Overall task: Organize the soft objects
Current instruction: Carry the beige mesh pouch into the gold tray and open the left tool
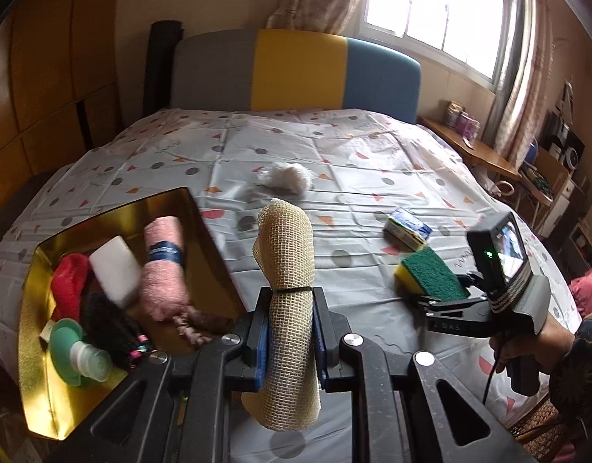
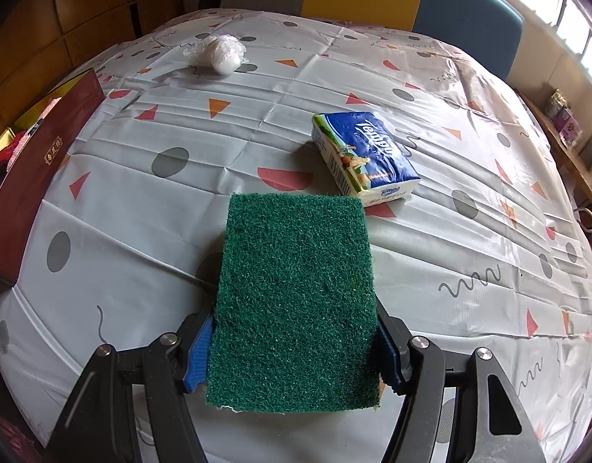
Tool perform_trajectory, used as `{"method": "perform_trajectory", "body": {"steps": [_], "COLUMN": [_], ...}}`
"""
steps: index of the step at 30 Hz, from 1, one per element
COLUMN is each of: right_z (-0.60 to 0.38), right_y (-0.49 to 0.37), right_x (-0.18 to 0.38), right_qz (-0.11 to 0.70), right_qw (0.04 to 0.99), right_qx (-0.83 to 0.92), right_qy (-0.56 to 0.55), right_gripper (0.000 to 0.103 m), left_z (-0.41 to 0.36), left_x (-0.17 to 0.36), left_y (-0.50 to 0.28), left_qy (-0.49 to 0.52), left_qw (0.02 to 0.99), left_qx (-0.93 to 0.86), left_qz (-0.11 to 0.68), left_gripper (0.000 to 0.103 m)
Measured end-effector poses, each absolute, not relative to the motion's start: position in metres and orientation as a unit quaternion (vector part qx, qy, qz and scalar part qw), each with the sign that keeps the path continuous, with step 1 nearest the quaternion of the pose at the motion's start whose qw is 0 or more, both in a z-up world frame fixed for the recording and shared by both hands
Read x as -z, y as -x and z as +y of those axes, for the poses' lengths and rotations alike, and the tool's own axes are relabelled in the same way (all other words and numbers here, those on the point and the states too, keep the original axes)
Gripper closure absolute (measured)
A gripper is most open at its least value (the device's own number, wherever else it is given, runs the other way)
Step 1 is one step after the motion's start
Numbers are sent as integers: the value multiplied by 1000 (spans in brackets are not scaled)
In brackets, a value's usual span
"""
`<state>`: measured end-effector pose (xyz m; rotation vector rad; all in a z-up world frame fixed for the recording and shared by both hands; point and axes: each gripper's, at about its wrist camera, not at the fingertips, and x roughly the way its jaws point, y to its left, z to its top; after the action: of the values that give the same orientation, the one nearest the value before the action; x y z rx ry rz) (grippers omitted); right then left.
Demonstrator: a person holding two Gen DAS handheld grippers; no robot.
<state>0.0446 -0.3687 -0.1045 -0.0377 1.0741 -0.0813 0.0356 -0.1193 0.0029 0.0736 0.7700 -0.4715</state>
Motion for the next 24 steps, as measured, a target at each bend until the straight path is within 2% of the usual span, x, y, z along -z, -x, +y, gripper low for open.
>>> {"method": "perform_trajectory", "body": {"steps": [8, 14, 22, 24], "right_z": [-368, -366, -366, -366], "right_y": [-44, -44, -44, -44], "right_x": [104, 104, 104, 104], "right_qz": [511, 510, 509, 509], "right_qw": [859, 859, 859, 859], "right_qx": [38, 38, 40, 40], "right_qy": [21, 30, 33, 34], "right_gripper": [35, 35, 35, 35], "left_z": [-31, 61, 90, 87], "left_x": [-15, 9, 50, 53], "left_y": [-58, -70, -69, -71], "left_qy": [37, 110, 180, 164], "left_qw": [915, 903, 876, 884], "left_qx": [157, 83, 69, 57], "left_qz": [371, 406, 443, 433], "left_gripper": [86, 86, 84, 77]}}
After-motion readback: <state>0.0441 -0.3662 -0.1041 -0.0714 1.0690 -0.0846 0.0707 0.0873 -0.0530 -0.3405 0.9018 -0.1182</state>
